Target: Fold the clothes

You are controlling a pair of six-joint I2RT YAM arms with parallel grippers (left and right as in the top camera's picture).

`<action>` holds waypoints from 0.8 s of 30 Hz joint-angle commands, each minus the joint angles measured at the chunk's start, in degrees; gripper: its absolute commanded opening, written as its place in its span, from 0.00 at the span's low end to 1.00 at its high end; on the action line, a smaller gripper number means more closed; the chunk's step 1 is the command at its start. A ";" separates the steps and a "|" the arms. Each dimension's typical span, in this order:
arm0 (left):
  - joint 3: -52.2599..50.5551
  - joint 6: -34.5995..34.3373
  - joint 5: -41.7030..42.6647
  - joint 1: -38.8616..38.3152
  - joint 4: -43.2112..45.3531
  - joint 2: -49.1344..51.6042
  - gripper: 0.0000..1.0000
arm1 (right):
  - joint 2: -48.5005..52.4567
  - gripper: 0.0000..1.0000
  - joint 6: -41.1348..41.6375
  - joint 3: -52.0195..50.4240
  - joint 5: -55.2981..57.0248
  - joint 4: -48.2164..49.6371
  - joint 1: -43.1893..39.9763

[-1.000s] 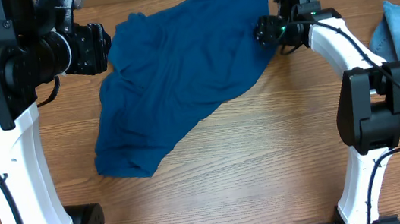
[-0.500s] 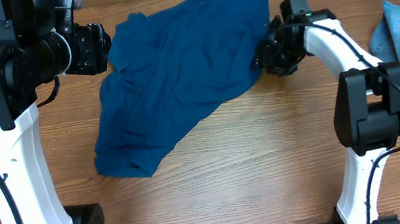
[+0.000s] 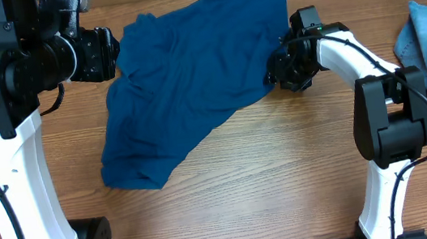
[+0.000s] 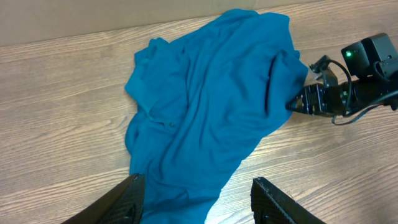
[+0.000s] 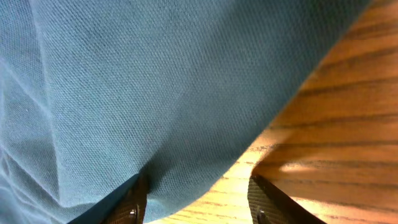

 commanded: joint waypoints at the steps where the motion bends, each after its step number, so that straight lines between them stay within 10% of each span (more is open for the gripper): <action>1: 0.39 -0.57 0.96 0.22 -0.11 -1.40 0.58 | -1.84 0.34 0.42 -0.83 -0.20 2.36 0.07; 9: 0.39 -0.57 1.09 0.24 -0.11 -1.40 0.58 | -2.14 0.04 0.59 -0.57 -0.11 2.54 -0.20; 24: 0.39 -0.57 1.11 0.22 -0.11 -1.40 0.59 | -17.55 0.06 0.37 2.71 15.06 -15.65 -0.11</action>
